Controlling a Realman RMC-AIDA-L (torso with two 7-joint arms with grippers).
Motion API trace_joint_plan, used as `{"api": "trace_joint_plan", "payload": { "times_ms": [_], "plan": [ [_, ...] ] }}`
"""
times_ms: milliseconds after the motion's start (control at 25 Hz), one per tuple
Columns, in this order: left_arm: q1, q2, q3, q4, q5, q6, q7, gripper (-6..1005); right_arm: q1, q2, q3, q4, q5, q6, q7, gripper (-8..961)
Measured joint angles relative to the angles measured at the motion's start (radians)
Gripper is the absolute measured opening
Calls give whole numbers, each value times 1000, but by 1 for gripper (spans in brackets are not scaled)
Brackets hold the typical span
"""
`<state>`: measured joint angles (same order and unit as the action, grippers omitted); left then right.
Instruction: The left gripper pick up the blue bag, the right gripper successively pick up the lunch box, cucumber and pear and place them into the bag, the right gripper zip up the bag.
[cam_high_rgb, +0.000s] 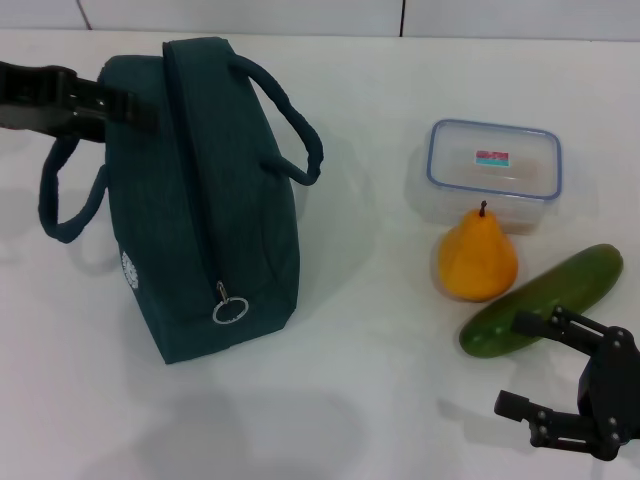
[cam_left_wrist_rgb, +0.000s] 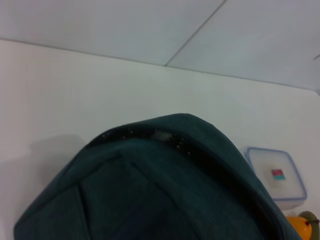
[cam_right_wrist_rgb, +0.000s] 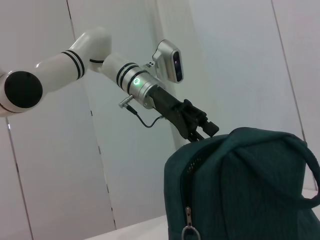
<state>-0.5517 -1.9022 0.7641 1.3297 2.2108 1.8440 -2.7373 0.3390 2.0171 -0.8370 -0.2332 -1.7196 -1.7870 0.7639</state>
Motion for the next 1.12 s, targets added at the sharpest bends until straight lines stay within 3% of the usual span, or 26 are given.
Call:
{"api": "trace_joint_plan", "payload": {
  "times_ms": [280,600,840,1040,1120],
  "plan": [
    [-33,-10,20,-81,37,-5,4,867,1,0,4,0,0,4,-1,857],
    [-39,-11,33,-80,52,-5,35,866,2,0,3,0,0,13,0,857],
    [-40,-10,26,-79,45,-9,64,692,2,0,5,0,4,13,0,857],
    [-43,-8,35,-79,48,-6,64,464,2,0,3,0,6,13,0,857],
    [-43,-8,32,-79,47,-6,63,309,2,0,3,0,6,13,0,856]
  ]
}}
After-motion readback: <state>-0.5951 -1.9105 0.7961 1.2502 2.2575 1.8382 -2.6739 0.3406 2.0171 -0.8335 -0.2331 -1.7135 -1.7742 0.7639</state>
